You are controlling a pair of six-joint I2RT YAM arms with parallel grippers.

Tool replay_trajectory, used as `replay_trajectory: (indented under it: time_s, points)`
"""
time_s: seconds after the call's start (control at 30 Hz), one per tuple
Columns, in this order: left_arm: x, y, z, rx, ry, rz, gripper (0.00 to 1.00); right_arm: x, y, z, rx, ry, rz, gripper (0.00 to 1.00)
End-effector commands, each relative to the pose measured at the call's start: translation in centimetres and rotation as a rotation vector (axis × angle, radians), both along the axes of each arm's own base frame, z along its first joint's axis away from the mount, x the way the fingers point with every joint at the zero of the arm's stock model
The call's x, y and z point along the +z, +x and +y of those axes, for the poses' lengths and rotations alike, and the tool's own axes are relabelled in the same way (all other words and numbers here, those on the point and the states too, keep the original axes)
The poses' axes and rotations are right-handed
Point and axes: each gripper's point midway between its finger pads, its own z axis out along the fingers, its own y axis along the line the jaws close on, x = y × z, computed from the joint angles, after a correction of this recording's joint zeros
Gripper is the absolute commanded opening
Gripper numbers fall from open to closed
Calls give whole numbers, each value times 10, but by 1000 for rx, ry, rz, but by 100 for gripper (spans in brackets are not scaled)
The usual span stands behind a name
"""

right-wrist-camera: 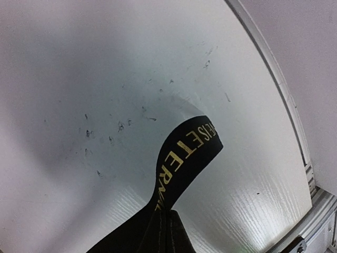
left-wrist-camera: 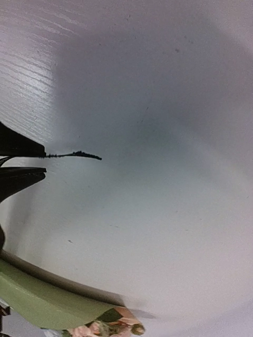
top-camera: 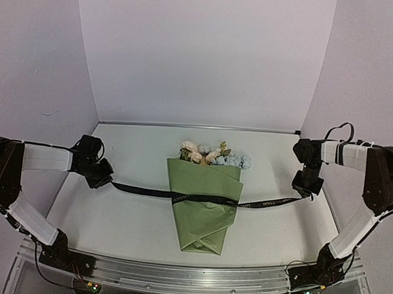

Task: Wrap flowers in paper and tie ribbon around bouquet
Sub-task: Adjust the ribbon on the folded bouquet, then tie the ribbon around the folded bouquet.

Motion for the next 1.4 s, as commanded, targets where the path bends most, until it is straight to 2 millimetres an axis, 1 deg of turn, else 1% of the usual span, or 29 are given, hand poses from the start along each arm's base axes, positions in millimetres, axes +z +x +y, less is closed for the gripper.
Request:
replay_trajectory:
  time_s: [0.0, 0.1, 0.17, 0.2, 0.23, 0.3, 0.37, 0.4, 0.47, 0.53, 0.63, 0.7, 0.77, 0.8, 0.87, 0.97, 1.03, 1.1, 1.23, 1.3, 1.37]
  points:
    - [8, 2, -15, 8, -123, -23, 20, 3, 7, 12, -17, 75, -34, 10]
    - [12, -3, -18, 43, -171, -10, 29, 6, 6, 16, -20, 99, -54, 26]
    - [16, -6, -14, 91, -180, -7, 46, 10, 5, 17, -19, 110, -68, 40]
    - [20, -7, -11, 109, -179, -14, 53, 12, 4, 17, -18, 115, -74, 48]
    - [25, -8, -10, 117, -183, -23, 58, 15, 3, 18, -16, 121, -86, 54]
    - [35, -7, -16, 98, -208, -43, 63, 22, 0, 20, -11, 137, -109, 60]
    - [42, -6, -30, 48, -235, -44, 64, 29, -2, 29, 18, 160, -131, 62]
    - [45, -7, -42, 16, -248, -43, 65, 31, -4, 34, 31, 177, -138, 64]
    - [47, -11, -65, -31, -289, -36, 65, 31, -8, 51, 46, 254, -158, 66]
    - [51, -17, -94, -84, -341, -42, 65, 34, -11, 70, 84, 304, -199, 66]
    - [45, -25, -124, -121, -400, -3, 66, 38, -22, 91, 138, 302, -223, 66]
    - [45, -31, -145, -106, -491, -7, 68, 40, -28, 103, 143, 324, -252, 65]
    - [47, -34, -166, -85, -577, -22, 70, 43, -36, 112, 146, 331, -285, 65]
    - [43, -42, -177, -65, -627, 2, 71, 44, -37, 113, 138, 325, -307, 66]
    - [42, -47, -197, -45, -708, -4, 72, 41, -40, 118, 116, 342, -339, 66]
    - [30, -54, -222, -38, -762, 29, 72, 34, -46, 124, 98, 360, -353, 67]
    - [22, -58, -230, -11, -772, 38, 72, 31, -49, 128, 95, 370, -358, 68]
    - [15, -57, -232, 16, -760, 37, 72, 27, -51, 133, 89, 388, -360, 68]
    - [12, -43, -225, 94, -759, -25, 71, 16, -53, 143, 54, 442, -370, 69]
    - [11, -38, -221, 120, -742, -46, 69, 12, -53, 147, 37, 464, -381, 70]
    - [10, -35, -221, 129, -742, -62, 65, 9, -54, 151, 25, 485, -390, 71]
